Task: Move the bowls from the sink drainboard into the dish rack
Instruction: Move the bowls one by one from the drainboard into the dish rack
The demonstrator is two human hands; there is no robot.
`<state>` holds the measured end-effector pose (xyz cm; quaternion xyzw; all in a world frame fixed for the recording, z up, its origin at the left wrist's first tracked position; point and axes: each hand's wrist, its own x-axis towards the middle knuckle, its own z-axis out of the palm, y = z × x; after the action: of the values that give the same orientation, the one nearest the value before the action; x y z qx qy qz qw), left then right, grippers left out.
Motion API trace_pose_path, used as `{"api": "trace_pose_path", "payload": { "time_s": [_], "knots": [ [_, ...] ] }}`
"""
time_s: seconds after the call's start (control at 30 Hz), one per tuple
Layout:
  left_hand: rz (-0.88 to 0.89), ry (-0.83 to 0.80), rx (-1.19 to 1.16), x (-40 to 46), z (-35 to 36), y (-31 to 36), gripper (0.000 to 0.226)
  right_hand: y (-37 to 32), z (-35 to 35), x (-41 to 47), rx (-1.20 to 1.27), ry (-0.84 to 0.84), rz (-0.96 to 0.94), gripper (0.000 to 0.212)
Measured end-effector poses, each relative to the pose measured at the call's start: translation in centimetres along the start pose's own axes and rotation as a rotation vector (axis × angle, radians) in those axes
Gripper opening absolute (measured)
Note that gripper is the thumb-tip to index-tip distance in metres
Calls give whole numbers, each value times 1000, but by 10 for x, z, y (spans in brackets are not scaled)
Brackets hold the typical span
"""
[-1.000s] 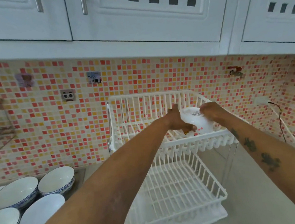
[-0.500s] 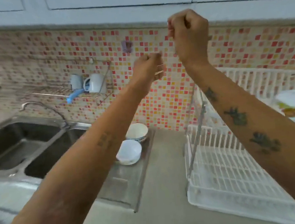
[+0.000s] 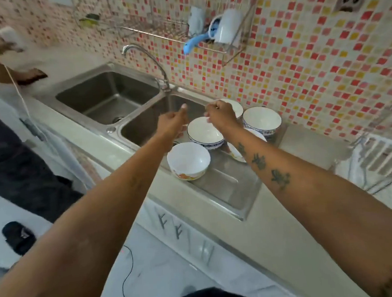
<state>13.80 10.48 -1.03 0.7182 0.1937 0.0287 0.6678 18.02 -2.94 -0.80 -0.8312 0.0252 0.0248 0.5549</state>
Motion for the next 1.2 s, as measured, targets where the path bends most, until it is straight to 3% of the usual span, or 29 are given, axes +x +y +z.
{"api": "trace_pose_path", "payload": {
  "time_s": [0.13,0.23,0.33,0.47,0.7,0.87,0.97,1.2],
  "knots": [
    [-79,43,133,17,-9,-75,46,68,27,-5,-230,-172,213,22],
    [-9,124,246,22,-9,-106,42,102,40,-6,-229,-129,327,56],
    [55,243,261,29,-9,-122,31,117,52,-5,-192,-229,470,80],
    [79,274,337,45,-10,-138,24,125,63,0,-172,-275,420,55],
    [-70,196,220,49,-3,-150,26,125,64,-3,13,-295,477,52],
    [-80,247,80,39,0,-127,26,106,49,0,-21,-316,368,54],
    [9,282,21,38,8,-94,22,79,25,3,-84,-247,256,48],
    [242,131,-215,14,49,42,18,-15,-73,-5,35,-32,28,45]
  ]
}}
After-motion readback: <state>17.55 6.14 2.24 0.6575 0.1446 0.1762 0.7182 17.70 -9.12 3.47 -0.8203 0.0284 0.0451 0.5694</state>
